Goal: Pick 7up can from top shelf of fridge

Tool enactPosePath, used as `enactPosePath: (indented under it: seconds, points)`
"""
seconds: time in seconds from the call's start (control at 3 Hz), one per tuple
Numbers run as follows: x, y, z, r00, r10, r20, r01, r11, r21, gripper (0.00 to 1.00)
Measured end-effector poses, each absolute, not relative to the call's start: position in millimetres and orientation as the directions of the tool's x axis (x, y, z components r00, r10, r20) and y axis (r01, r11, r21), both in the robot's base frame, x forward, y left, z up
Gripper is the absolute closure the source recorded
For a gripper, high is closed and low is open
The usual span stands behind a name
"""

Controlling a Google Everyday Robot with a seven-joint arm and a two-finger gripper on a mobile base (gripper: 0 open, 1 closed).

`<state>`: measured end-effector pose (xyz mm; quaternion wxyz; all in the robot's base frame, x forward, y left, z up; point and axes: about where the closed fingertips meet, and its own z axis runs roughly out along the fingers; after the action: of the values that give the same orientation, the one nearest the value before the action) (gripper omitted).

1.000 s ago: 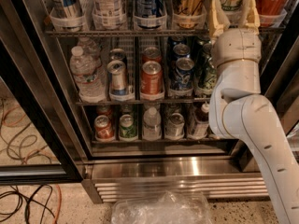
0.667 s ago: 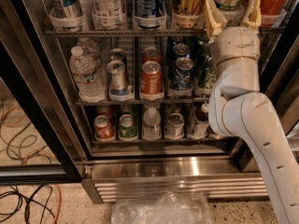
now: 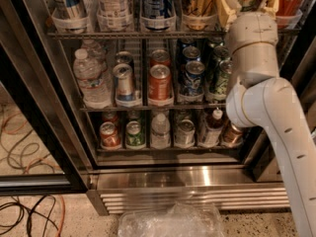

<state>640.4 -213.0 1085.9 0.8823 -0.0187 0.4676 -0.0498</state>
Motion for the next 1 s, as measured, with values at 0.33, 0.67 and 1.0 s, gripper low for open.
enactPosePath:
  seconds: [0.33,0.67,1.0]
  points:
    - [644.8,-212.7,1090.7,0.561,-0.099,-0.822,0.063,0.995,-0.076,0.44]
    - [644.9,-212.7,1090.8,0.561,-0.098,-0.822,0.063,0.995,-0.076,0.67]
    - [644.9,-212.7,1090.8,0.561,-0.098,-0.822,0.063,0.995,-0.076,0.9]
